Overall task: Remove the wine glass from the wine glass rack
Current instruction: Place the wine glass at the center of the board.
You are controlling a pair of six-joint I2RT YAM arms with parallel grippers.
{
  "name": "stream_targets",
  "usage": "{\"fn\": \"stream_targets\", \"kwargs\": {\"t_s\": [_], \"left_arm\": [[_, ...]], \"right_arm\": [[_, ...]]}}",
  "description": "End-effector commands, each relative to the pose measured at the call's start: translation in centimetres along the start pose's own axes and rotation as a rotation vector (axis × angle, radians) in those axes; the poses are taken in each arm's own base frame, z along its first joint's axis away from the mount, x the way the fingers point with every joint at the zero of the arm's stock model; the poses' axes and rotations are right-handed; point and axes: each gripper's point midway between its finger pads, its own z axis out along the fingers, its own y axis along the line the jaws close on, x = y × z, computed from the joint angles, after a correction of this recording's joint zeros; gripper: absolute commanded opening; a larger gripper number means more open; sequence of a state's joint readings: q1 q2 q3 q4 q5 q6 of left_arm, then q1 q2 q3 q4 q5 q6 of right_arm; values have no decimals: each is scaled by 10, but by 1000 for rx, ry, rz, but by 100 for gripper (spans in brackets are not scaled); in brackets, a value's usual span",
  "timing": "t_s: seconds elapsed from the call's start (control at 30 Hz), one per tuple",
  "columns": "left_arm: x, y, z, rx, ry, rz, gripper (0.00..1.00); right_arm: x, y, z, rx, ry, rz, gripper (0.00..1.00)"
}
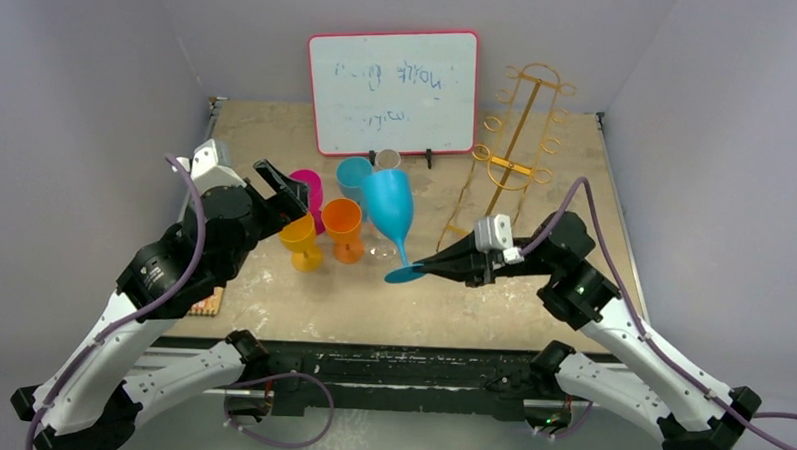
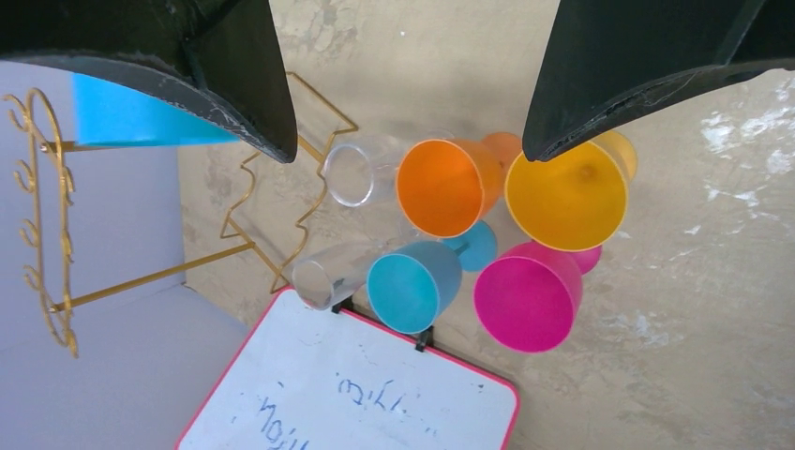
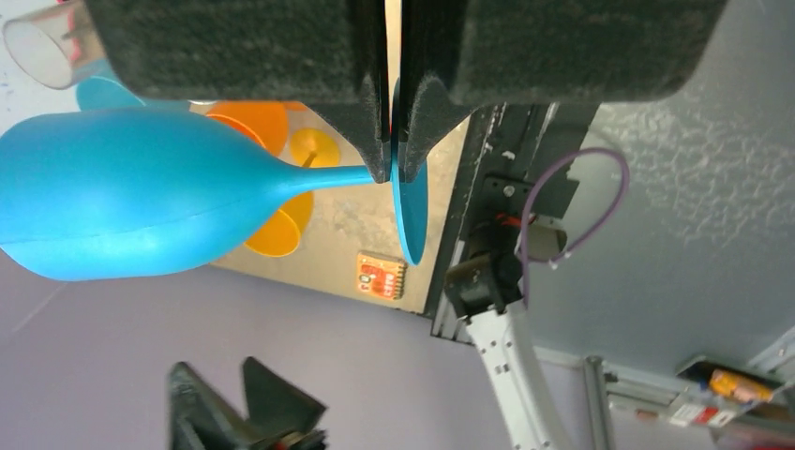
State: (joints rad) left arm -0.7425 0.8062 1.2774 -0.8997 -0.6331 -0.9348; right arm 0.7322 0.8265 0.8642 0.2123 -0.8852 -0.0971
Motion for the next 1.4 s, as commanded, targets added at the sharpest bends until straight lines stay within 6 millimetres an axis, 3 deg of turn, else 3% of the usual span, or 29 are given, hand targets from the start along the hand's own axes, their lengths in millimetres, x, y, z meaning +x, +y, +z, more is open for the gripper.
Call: {"fn": "stream_targets", "kwargs": {"t_s": [0.0,0.27,0.47,0.8,1.1,1.27,1.37], "left_arm": [[-7,-27,-2,121,-17,-75,90],[17,-31,9,116,69,-32,91],[24,-40,12,162,81,-76,92],[58,-66,23,226,231,-58,93],[71,-102,22,363,326,-78,91],[96,-88,40,303,456,-10,88],[101,-86,52,353,524,-50,83]], "right_arm": [[12,23,-4,-88,3,-142,0],[62,46,-11,-106,12,-229,0],[80,55,-10,-149,9,-299,0],[71,41,-22,20,-58,-456,0],[79,56,-21,-69,-52,-434,0],[84,55,-25,-50,-27,-438,0],[92,52,-27,-50,20,-450,0]]}}
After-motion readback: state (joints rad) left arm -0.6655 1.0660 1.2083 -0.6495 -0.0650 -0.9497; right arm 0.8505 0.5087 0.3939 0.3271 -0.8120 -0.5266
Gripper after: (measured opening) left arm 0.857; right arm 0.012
